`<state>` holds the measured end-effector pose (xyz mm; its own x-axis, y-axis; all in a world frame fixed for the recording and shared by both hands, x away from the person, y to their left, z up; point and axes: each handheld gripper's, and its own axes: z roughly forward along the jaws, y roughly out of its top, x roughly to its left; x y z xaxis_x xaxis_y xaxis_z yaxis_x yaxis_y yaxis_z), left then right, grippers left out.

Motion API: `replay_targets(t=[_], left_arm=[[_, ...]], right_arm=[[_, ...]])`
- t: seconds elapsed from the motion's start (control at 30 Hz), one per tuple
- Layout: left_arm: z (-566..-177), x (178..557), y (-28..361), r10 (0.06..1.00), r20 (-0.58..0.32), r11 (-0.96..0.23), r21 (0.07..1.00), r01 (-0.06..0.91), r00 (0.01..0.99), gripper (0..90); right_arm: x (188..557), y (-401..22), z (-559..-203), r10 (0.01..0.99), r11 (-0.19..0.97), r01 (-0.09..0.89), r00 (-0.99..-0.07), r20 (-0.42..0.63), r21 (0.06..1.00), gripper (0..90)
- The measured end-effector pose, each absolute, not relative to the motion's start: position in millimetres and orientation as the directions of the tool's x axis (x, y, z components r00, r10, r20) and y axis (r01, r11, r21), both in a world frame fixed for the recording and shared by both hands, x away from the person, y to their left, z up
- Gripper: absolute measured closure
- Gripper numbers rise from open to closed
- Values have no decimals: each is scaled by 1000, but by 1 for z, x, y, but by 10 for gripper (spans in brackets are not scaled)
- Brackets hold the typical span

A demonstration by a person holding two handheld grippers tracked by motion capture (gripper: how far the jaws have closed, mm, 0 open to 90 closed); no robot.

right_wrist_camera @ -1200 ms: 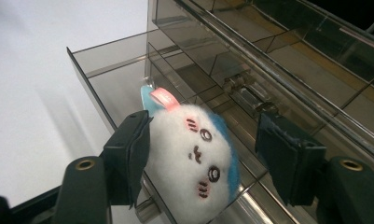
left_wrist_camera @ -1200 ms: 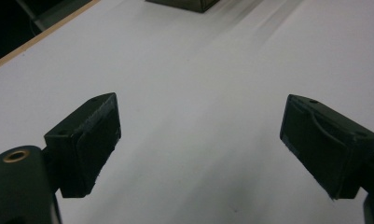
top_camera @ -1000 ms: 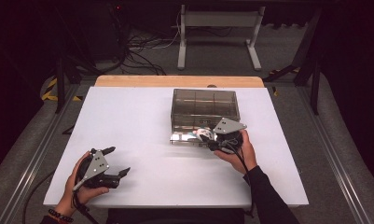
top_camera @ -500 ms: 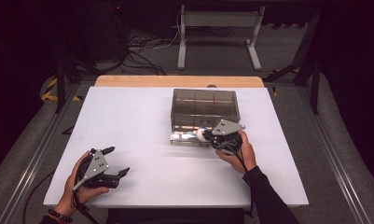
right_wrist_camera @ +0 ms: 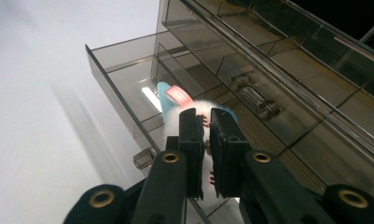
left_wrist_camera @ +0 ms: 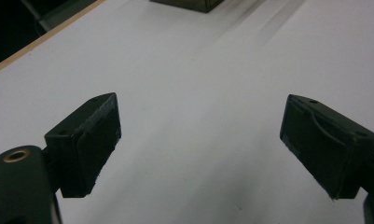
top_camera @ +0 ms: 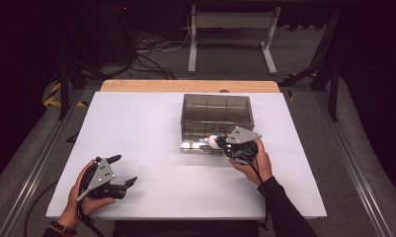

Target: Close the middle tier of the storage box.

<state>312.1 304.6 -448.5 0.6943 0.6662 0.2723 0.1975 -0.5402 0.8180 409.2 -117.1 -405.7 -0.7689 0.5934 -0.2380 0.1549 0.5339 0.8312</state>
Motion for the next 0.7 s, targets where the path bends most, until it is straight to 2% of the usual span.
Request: replay_targets(t=[0.27, 0.7], left_arm=[[-447, 311, 306, 668, 276, -540, 819, 195, 691, 136], [-447, 310, 307, 669, 278, -541, 818, 194, 689, 137]], right_arm=[[391, -126, -396, 624, 503, 135, -740, -251, 853, 865], [373, -139, -394, 653, 461, 124, -718, -241, 879, 779]])
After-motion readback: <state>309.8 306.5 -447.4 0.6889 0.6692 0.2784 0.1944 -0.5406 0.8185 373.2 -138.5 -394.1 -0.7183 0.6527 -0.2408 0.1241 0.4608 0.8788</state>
